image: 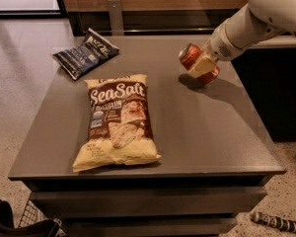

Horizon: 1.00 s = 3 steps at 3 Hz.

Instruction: Knock coke can over

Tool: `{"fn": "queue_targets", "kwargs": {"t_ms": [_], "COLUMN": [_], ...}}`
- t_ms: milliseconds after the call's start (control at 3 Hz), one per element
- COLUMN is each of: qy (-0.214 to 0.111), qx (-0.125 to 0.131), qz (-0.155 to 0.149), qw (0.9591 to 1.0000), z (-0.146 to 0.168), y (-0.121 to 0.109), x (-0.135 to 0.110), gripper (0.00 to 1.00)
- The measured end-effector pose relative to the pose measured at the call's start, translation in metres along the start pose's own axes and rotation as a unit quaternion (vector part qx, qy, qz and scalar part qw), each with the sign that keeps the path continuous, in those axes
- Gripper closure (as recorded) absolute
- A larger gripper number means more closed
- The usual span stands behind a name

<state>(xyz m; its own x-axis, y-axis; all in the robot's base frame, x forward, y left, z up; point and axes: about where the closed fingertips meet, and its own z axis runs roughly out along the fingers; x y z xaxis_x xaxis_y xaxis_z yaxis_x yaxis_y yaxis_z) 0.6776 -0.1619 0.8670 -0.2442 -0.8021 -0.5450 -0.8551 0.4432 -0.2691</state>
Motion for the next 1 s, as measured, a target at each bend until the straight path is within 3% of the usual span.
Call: {"fn": "queue_targets", "kwargs": {"t_ms": [667, 1000], "qy": [0.016, 0.016], "qx": [-0.054, -0.054], "qz": [-0.014, -0.014], "qw": [0.9983, 0.9983], "z": [0.038, 0.036], "y": [0.016, 0.016], "x": [0.002, 0.002], "gripper": [1.00, 1.00]}}
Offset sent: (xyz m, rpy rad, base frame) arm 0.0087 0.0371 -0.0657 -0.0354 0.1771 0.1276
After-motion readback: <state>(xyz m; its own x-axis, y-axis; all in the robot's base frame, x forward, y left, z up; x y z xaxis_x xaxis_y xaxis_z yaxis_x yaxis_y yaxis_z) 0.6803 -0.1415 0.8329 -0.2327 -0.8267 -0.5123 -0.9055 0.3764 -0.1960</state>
